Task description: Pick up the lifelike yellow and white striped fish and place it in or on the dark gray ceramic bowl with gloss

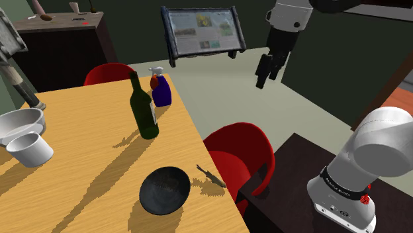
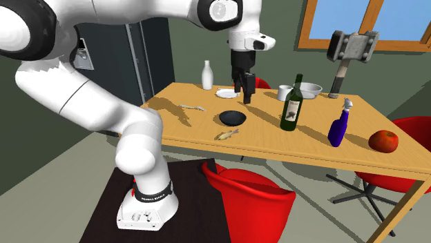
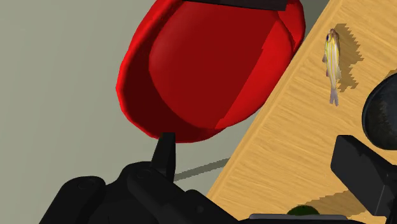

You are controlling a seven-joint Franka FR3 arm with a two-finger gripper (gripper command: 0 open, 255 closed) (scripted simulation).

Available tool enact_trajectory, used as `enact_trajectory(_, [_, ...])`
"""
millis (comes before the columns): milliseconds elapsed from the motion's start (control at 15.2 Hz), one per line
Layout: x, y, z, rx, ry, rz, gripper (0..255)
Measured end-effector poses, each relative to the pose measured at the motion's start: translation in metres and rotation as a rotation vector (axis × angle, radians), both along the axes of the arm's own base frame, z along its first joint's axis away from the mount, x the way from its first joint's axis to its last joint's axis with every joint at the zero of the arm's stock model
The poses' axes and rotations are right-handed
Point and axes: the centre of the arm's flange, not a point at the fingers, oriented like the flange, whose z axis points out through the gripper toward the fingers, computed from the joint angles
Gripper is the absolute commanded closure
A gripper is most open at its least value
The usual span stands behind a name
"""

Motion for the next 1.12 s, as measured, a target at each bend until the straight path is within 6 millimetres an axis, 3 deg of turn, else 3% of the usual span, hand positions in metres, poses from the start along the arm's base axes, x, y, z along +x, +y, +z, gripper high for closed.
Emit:
enact_trajectory(264, [0.002,0.028,-0.039,-0.008,0.003,-0.001,0])
enact_trajectory(792, [0.005,0.106,-0.113,-0.023,0.009,-0.002,0])
enact_trajectory(1122, [0.003,0.146,-0.169,-0.036,0.014,-0.005,0])
